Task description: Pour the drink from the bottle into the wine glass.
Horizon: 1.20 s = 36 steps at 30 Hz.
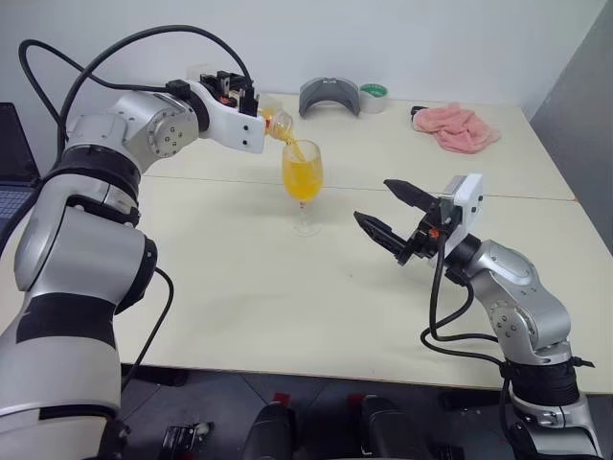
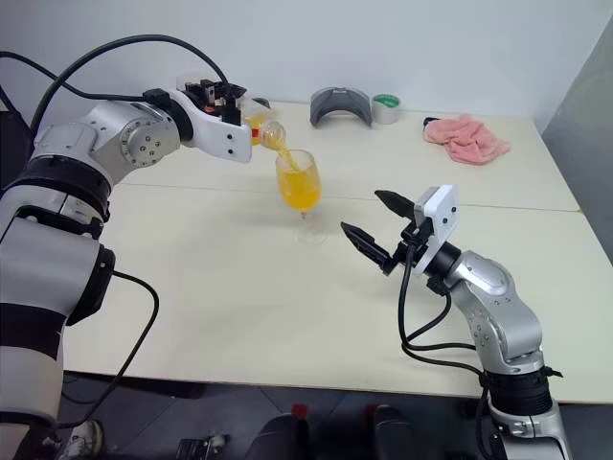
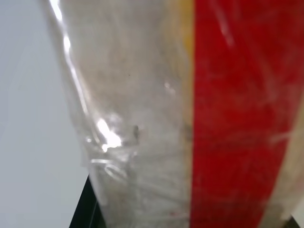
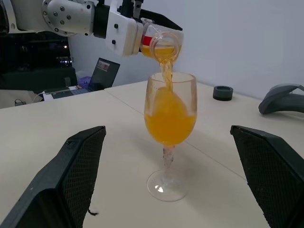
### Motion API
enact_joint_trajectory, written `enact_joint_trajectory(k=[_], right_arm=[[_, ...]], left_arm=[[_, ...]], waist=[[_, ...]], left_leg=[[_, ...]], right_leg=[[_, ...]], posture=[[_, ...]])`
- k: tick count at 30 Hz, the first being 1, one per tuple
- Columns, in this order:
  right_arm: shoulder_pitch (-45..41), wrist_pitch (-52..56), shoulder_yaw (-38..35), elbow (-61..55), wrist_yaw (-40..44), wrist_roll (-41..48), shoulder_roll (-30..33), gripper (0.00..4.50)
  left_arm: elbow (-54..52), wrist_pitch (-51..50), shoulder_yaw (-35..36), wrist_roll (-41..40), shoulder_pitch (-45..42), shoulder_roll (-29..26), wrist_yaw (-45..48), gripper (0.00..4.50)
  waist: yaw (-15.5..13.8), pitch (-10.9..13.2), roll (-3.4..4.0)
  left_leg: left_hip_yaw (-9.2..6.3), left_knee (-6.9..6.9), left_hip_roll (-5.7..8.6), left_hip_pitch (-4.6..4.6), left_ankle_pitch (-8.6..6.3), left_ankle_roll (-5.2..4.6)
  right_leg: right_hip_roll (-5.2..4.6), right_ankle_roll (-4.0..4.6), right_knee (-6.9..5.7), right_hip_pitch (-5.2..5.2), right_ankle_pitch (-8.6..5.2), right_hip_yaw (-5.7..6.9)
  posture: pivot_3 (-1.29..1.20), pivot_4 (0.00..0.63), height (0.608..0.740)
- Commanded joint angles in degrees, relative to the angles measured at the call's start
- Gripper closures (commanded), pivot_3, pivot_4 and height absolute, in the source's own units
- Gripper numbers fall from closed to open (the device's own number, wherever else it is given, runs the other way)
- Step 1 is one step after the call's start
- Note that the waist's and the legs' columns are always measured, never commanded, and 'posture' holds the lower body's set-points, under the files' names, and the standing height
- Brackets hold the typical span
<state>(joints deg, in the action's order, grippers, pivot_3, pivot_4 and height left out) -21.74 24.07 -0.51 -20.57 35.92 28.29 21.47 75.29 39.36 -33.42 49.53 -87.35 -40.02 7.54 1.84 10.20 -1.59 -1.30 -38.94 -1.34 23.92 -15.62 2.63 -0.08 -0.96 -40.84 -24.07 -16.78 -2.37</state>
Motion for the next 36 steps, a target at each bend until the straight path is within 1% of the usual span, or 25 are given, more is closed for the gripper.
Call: enact_joint_trajectory(k=[1, 5, 7, 13, 16, 19, 21, 24, 27, 30, 33, 36], right_arm=[[-0.3, -0.4, -0.2, -3.0, -0.5, 0.7, -0.2, 0.00], [-0.2, -0.3, 0.1, -3.2, -0.4, 0.7, -0.2, 0.00], [-0.2, -0.2, 0.3, -3.3, -0.3, 0.7, -0.2, 0.00], [-0.2, 0.1, 0.5, -3.5, -0.3, 0.9, -0.1, 0.00], [-0.2, 0.2, 0.3, -3.7, -0.2, 1.2, 0.0, 0.00], [-0.1, 0.5, 0.5, -4.0, 0.1, 1.5, 0.0, 0.00], [0.0, 0.7, 0.5, -4.3, 0.6, 1.9, 0.2, 0.00], [0.0, 0.9, 0.4, -4.5, 1.0, 2.3, 0.6, 0.00], [0.5, 1.2, 0.3, -5.1, 1.8, 2.9, 1.6, 0.00], [2.1, 1.8, 0.2, -6.6, 3.4, 4.1, 3.3, 0.00], [4.7, 1.9, 0.0, -8.1, 5.9, 5.3, 5.4, 0.00], [6.6, 0.9, -0.1, -8.3, 7.9, 5.5, 7.0, 0.00]], left_arm=[[0.1, -0.4, 1.5, -2.0, -2.3, 0.0, 0.8, 2.87], [0.0, -0.9, 4.4, -5.7, -2.1, 1.2, 4.2, 2.87], [-0.3, -0.7, 4.6, -6.2, -2.0, 1.5, 4.8, 2.87], [-1.0, -2.5, 10.3, -13.7, -1.4, 2.6, 10.8, 2.87], [-1.6, -4.7, 14.3, -18.5, -1.2, 3.4, 14.6, 2.87], [-2.3, -8.3, 20.0, -25.3, -1.1, 4.4, 19.3, 2.87], [-3.6, -12.2, 25.1, -31.4, -1.1, 5.2, 22.7, 2.87], [-6.8, -18.7, 32.3, -39.3, 0.5, 5.6, 24.8, 2.87], [-12.0, -25.3, 37.9, -45.0, 6.0, 5.4, 23.0, 2.87], [-19.2, -31.8, 43.4, -50.1, 14.5, 5.8, 18.9, 2.87], [-28.4, -35.7, 48.5, -55.0, 25.8, 8.0, 14.8, 2.87], [-36.1, -37.7, 51.5, -58.6, 35.3, 11.6, 11.6, 2.87]], waist=[[0.0, 0.0, 0.00], [0.0, 0.0, 0.00], [0.0, 0.0, 0.00], [0.0, 0.0, 0.00], [0.0, 0.0, 0.00], [0.0, 0.0, 0.00], [0.0, 0.0, 0.00], [0.2, 0.0, 0.00], [0.6, 0.0, 0.03], [1.0, -0.1, 0.11], [1.2, -0.1, 0.09], [0.9, -0.1, 0.03]], left_leg=[[0.00, 0.00, 0.00, 0.00, 0.00, 0.00], [0.00, -0.01, 0.00, 0.01, 0.00, 0.00], [0.00, -0.01, 0.00, 0.00, 0.00, 0.00], [0.00, -0.01, -0.01, -0.01, 0.00, 0.00], [-0.01, -0.02, -0.01, -0.01, 0.00, 0.00], [-0.01, -0.03, -0.01, -0.01, 0.00, 0.00], [-0.01, -0.04, -0.03, -0.01, 0.00, 0.01], [-0.02, -0.05, -0.10, -0.01, 0.01, 0.01], [-0.03, -0.05, -0.19, -0.08, 0.01, 0.01], [-0.02, -0.06, -0.23, -0.14, 0.01, 0.00], [-0.07, -0.13, -0.30, -0.12, 0.02, 0.02], [-0.13, -0.15, -0.30, -0.06, 0.04, 0.04]], right_leg=[[0.00, 0.00, 0.00, 0.00, 0.00, 0.00], [0.00, 0.00, 0.00, 0.00, 0.00, 0.01], [0.00, 0.00, 0.00, 0.00, 0.00, 0.00], [0.00, 0.00, -0.02, 0.00, 0.00, 0.00], [0.01, 0.00, -0.03, 0.00, 0.00, 0.02], [0.01, 0.00, -0.03, 0.00, 0.00, 0.01], [0.01, 0.00, -0.04, 0.00, 0.00, 0.01], [0.00, 0.00, -0.06, 0.00, 0.00, 0.01], [-0.01, 0.00, -0.13, 0.01, 0.00, -0.03], [-0.02, 0.00, -0.21, 0.03, 0.00, -0.05], [-0.12, 0.01, -0.28, 0.02, 0.00, -0.03], [-0.22, 0.02, -0.24, 0.02, 0.01, 0.01]], posture=[[0.00, 0.150, 0.740], [0.00, 0.150, 0.740], [0.00, 0.150, 0.740], [0.00, 0.150, 0.740], [0.00, 0.150, 0.740], [0.00, 0.150, 0.740], [0.00, 0.150, 0.740], [0.00, 0.150, 0.740], [0.00, 0.150, 0.740], [0.00, 0.150, 0.740], [0.00, 0.150, 0.740], [0.00, 0.150, 0.740]])
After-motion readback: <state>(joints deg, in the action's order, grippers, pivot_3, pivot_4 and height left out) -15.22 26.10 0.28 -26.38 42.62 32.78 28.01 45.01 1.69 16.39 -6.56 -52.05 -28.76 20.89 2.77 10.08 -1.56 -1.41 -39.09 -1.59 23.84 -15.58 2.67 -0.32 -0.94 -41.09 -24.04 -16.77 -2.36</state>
